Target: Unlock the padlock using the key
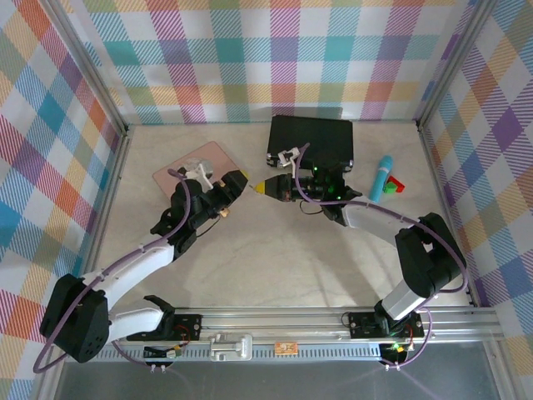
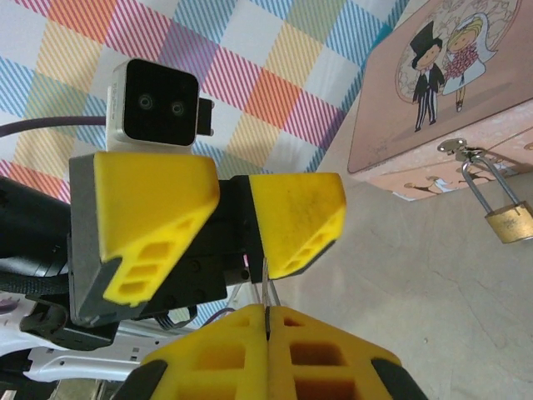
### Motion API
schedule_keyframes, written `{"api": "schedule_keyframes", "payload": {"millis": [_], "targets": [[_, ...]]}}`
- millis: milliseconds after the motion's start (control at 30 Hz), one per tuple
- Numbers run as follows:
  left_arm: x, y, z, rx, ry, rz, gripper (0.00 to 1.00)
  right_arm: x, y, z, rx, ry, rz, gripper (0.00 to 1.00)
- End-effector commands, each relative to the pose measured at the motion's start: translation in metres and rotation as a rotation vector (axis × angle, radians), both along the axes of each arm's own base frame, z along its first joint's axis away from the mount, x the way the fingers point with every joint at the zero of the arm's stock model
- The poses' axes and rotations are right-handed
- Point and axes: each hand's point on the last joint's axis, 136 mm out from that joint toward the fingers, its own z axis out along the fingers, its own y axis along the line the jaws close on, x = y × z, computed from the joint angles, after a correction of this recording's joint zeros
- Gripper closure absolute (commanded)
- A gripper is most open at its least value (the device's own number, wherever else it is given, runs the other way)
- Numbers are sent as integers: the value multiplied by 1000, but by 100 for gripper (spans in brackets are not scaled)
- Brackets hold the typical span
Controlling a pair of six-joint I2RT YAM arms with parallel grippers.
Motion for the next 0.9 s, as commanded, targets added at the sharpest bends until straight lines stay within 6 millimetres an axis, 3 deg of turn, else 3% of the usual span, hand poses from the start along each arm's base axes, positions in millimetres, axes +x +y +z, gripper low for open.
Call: {"api": "schedule_keyframes", "payload": {"millis": [0,133,367,567,767,867], "targets": [[-2,-17,34,-63,-90,-65,39,1,4,12,32,-25,33,100],[-1,-23,31,-88,-85,-80,53,4,6,12,46,-15,25,100],[1,-21,29,-79,-87,-65,98,6,7,11,55,0,27,100],[1,-16,27,-75,-84,-34,100,7,8,20,83,-13,24,100],[0,-7,23,-75,-79,13,100,10,4,12,82,12,-21,64],[-1,-3,23,-71,-81,34,100,10,2,7,94,33,-38,62]]}}
